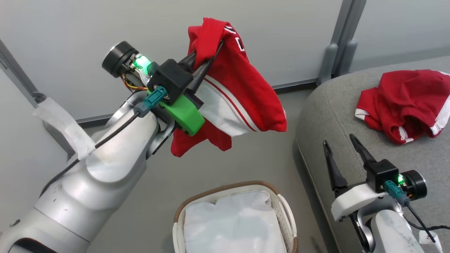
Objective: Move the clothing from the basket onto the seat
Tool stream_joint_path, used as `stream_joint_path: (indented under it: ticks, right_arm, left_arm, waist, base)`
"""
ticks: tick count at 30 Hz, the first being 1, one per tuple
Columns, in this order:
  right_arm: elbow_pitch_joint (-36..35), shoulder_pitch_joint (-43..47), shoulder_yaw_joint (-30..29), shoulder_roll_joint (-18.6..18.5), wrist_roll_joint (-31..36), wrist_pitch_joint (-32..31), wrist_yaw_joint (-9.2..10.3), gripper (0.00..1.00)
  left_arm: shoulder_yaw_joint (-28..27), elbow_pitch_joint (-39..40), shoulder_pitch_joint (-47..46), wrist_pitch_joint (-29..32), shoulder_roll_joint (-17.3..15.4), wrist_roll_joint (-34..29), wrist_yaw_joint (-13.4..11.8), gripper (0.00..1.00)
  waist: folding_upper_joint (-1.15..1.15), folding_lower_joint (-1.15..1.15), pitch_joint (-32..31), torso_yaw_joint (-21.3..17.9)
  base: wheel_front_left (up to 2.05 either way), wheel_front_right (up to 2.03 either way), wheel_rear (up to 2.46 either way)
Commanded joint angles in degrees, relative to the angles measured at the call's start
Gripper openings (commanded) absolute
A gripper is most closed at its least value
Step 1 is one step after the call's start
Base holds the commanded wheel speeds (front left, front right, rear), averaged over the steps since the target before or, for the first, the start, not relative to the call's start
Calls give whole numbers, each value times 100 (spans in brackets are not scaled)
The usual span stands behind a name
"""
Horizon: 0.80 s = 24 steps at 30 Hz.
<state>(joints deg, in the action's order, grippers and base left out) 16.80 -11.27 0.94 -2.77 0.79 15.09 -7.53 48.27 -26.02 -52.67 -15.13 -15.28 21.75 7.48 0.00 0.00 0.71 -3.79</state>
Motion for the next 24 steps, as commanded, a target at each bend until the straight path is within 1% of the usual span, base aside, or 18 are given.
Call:
stream_joint_path:
  ticks: [1, 7, 10, 16, 18, 24]
  right_arm:
    - [34, -67, 106, -22, 36, 11, 8, 100]
    - [120, -189, 852, -21, -120, 11, 8, 100]
    - [105, -239, 1311, -26, -304, 11, 8, 100]
    - [-29, -416, 1986, -24, -676, 11, 8, 100]
    - [-106, -502, 2126, -25, -803, 11, 8, 100]
    - [-288, -845, 2234, -19, -998, 11, 8, 100]
  left_arm:
    - [42, -2, -164, -2, -35, 69, 1, 0]
    - [217, -74, -459, -2, -20, 200, 1, 0]
    - [299, -94, -527, -2, -1, 241, 1, 0]
    - [429, -91, -598, -2, 35, 301, 1, 0]
    - [461, -82, -605, -2, 45, 324, 0, 0]
    - [537, -63, -574, -2, 78, 360, 0, 0]
  waist:
    - [0, 0, -154, 139]
    - [0, 0, -204, 212]
    - [0, 0, -218, 254]
    - [0, 0, -235, 317]
    - [0, 0, -236, 331]
    - [0, 0, -223, 362]
  base:
    - [0, 0, 0]
    - [0, 0, 0]
    - [0, 0, 0]
    - [0, 0, 0]
    - [0, 0, 0]
    - [0, 0, 0]
